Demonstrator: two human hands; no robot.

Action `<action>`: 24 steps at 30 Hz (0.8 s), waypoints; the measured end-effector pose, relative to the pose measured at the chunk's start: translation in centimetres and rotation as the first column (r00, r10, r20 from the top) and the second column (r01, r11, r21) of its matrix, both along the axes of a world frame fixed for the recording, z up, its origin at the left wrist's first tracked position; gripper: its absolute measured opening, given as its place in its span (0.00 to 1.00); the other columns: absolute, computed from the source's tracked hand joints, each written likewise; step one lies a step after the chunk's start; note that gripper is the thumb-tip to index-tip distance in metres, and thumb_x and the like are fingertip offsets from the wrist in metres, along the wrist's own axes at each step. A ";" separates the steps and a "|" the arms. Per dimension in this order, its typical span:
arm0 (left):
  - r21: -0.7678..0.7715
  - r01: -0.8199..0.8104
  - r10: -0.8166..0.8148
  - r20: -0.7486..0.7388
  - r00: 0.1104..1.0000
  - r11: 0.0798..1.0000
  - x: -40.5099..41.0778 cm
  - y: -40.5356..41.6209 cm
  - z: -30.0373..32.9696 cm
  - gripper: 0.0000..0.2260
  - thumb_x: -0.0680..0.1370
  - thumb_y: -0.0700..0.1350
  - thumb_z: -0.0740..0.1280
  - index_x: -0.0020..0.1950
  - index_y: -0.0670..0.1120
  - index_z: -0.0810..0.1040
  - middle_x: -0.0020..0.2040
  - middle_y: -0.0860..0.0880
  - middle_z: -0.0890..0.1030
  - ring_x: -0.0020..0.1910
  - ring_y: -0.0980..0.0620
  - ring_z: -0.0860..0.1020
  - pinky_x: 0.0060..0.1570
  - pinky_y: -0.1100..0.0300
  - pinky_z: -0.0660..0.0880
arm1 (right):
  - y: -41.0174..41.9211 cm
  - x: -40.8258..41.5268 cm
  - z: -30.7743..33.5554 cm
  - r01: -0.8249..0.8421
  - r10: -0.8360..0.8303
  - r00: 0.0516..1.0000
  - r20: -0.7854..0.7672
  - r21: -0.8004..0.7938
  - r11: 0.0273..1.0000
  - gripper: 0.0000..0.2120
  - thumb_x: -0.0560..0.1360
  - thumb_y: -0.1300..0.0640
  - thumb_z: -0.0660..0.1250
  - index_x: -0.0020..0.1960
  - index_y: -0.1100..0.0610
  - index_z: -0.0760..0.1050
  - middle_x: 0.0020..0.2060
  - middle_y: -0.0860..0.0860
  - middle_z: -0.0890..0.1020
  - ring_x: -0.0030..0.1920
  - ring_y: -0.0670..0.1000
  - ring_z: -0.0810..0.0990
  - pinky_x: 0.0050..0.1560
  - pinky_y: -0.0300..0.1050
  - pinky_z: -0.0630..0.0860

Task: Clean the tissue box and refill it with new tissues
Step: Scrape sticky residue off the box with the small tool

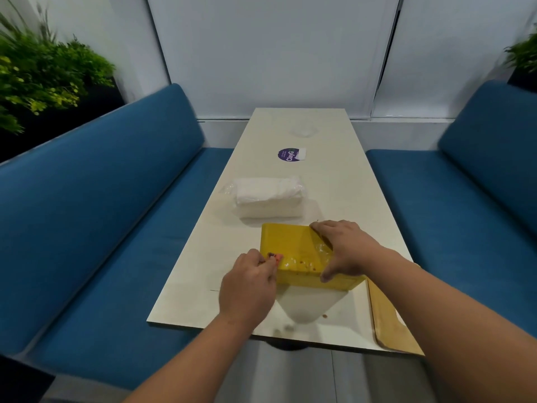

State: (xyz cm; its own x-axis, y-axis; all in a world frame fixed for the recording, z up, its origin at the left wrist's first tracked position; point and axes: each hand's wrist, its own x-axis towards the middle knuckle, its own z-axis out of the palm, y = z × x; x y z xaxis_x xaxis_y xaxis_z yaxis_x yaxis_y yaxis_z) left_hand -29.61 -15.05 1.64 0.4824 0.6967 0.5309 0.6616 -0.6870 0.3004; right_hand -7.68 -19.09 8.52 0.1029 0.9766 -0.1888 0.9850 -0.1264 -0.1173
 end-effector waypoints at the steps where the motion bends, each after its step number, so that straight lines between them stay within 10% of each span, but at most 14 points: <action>1: -0.001 -0.002 0.002 -0.005 1.000 1.000 1.0 -0.8 0.0 0.06 0.77 0.47 0.67 0.46 0.49 0.84 0.37 0.51 0.73 0.33 0.50 0.72 0.22 0.58 0.70 | 0.1 0.1 -0.1 -0.007 0.007 1.000 0.006 -0.002 1.000 0.55 0.61 0.39 0.78 0.79 0.48 0.50 0.75 0.46 0.61 0.71 0.54 0.62 0.71 0.49 0.57; 24: -0.052 -0.212 0.216 0.081 0.973 0.976 3.0 -3.1 -1.3 0.14 0.79 0.52 0.62 0.54 0.51 0.84 0.39 0.52 0.75 0.36 0.50 0.74 0.25 0.58 0.72 | 0.4 1.1 -1.4 -0.090 0.088 0.996 0.027 0.080 0.993 0.55 0.60 0.36 0.76 0.78 0.49 0.52 0.73 0.47 0.65 0.70 0.55 0.65 0.71 0.52 0.62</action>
State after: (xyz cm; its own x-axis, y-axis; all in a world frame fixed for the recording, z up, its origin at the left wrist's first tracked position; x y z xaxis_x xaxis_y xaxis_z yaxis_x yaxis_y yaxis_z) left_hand -26.56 -18.19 0.31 0.2736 0.8018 0.5314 0.7625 -0.5175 0.3883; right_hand -6.59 -18.72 7.15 0.0184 0.9941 -0.1069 0.9945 -0.0293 -0.1008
